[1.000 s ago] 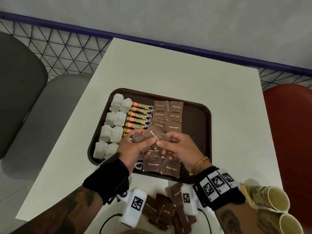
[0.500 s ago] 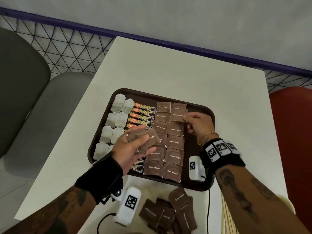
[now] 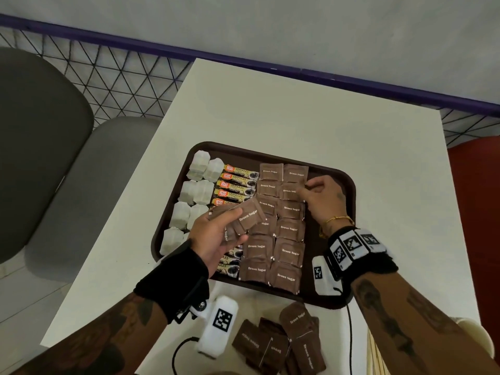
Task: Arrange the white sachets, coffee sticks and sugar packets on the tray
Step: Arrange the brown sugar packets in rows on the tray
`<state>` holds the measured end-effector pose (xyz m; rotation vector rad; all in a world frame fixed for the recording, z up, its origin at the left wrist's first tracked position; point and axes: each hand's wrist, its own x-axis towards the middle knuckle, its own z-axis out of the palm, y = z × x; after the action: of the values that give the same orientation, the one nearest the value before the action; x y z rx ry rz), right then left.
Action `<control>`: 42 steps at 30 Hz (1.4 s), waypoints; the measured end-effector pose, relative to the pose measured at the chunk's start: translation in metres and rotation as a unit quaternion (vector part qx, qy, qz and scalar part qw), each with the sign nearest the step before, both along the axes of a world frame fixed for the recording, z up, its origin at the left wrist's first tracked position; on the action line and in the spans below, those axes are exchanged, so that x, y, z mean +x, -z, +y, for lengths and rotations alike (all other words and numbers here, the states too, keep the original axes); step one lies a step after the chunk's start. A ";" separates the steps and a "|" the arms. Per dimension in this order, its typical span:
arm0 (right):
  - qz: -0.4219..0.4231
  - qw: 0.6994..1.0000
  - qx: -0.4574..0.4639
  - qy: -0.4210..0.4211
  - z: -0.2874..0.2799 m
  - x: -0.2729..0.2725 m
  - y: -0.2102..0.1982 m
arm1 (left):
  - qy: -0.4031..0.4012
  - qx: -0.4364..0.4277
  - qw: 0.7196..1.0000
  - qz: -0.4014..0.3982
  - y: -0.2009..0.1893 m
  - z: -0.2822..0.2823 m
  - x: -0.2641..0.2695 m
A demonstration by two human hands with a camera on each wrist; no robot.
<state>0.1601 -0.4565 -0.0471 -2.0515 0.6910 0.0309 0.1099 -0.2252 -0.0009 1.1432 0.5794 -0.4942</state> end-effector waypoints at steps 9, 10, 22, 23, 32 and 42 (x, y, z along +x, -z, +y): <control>0.044 0.950 0.242 -0.192 0.049 -0.048 -0.041 | 0.027 0.045 0.998 -0.027 0.003 -0.005 -0.006; 0.042 0.951 0.254 -0.171 0.050 -0.048 -0.037 | 0.021 0.040 0.999 -0.027 0.003 -0.004 -0.006; 0.005 0.996 0.089 -0.019 0.035 0.019 -0.009 | 0.002 -0.047 0.997 -0.068 0.001 0.016 -0.005; 0.002 0.997 0.078 -0.017 0.036 0.023 -0.006 | 0.004 -0.038 0.997 -0.072 0.001 0.016 -0.005; -0.042 0.997 -0.055 -0.024 0.045 0.027 0.005 | 0.027 -0.013 0.996 -0.089 -0.001 0.014 -0.003; -0.005 0.960 0.193 -0.200 0.062 -0.036 -0.053 | 0.014 -0.029 0.996 -0.084 -0.002 0.006 -0.006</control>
<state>0.1238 -0.3946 0.0059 -1.7763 0.2273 0.3618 0.1043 -0.2192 0.0007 1.1256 0.4008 -0.4311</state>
